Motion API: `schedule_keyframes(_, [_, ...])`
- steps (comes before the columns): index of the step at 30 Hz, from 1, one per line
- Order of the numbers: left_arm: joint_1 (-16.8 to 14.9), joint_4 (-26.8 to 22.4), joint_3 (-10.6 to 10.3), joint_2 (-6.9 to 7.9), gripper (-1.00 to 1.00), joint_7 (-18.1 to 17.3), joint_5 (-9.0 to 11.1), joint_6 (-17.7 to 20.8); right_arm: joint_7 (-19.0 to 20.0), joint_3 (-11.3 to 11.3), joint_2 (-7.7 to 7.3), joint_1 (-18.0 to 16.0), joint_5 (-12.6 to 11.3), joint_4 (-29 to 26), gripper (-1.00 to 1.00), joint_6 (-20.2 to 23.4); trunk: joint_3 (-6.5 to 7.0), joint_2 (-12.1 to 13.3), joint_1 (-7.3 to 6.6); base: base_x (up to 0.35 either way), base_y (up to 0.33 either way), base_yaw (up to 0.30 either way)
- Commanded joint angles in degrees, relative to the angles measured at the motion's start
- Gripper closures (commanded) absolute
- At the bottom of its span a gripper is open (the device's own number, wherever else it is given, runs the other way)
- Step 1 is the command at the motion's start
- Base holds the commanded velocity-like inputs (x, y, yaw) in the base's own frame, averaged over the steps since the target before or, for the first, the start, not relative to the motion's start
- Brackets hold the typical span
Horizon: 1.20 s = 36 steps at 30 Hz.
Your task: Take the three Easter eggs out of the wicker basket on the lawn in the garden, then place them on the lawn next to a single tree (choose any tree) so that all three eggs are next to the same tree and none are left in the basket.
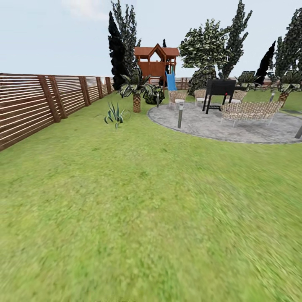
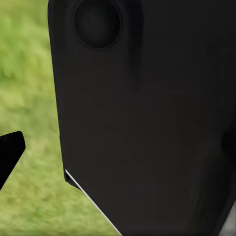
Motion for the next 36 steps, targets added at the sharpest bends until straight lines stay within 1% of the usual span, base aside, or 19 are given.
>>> schedule_keyframes(1, [0.04, -0.12, 0.05, 0.0, -1.0, -0.04, 0.07, -0.02, -0.01, 0.0, 0.0, -0.03, 0.34, 0.05, -1.0, -0.17, -0.04, -0.02, 0.0, 0.0, 0.0, 0.283])
schedule_keyframes(36, [0.04, -0.08, 0.05, 0.0, -1.0, -0.04, 0.09, -0.02, -0.01, 0.0, 0.0, -0.03, 0.32, 0.05, -1.0, -0.17, -0.04, -0.02, 0.0, 0.0, 0.0, 0.283])
